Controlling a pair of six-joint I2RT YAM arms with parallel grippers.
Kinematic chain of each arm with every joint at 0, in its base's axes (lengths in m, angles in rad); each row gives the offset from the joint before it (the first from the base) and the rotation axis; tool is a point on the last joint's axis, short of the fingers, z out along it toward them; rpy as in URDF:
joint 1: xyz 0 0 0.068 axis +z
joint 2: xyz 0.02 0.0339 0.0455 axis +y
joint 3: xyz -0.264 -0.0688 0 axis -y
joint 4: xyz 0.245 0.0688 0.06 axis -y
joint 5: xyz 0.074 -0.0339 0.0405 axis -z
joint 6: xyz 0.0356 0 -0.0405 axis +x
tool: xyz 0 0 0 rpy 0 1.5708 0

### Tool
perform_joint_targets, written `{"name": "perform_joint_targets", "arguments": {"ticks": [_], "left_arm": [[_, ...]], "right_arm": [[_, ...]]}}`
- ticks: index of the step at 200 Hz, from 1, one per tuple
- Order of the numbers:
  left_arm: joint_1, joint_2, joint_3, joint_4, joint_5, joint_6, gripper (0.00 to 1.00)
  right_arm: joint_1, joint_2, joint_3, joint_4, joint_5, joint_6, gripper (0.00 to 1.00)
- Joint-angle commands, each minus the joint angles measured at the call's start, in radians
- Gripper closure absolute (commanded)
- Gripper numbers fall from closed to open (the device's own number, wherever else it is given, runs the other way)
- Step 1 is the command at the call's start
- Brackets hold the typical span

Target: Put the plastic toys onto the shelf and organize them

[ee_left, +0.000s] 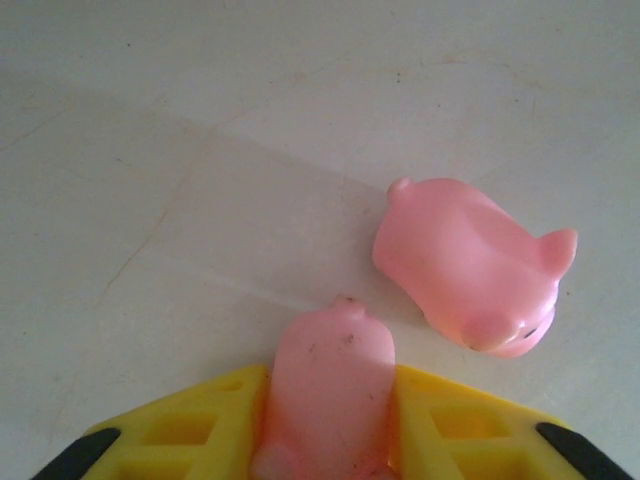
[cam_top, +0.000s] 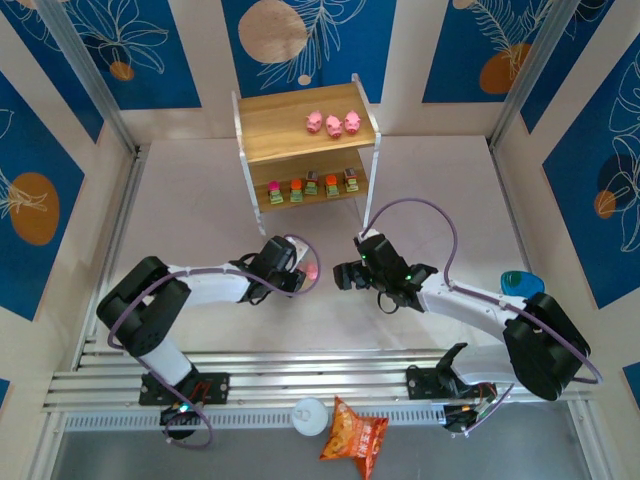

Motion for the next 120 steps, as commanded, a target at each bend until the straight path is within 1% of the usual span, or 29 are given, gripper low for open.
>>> {"name": "perform_joint_targets", "arguments": {"ticks": [1, 68, 120], "left_arm": [[-0.005, -0.003, 0.006, -0.022, -0.017, -0.005, 0.7], [-0.006, -0.019, 0.007, -0.028, -0.012, -0.017, 0.7], [-0.027, -0.104, 0.037, -0.116, -0.064, -0.02, 0.7]], "right_arm": [[-0.004, -0.023, -0.015, 0.009, -0.015, -0.013, 0.03], [-0.006, -0.031, -0.014, 0.008, -0.015, -0.013, 0.03], [-0.007, -0.042, -0.014, 0.007, -0.02, -0.011, 0.03]]}}
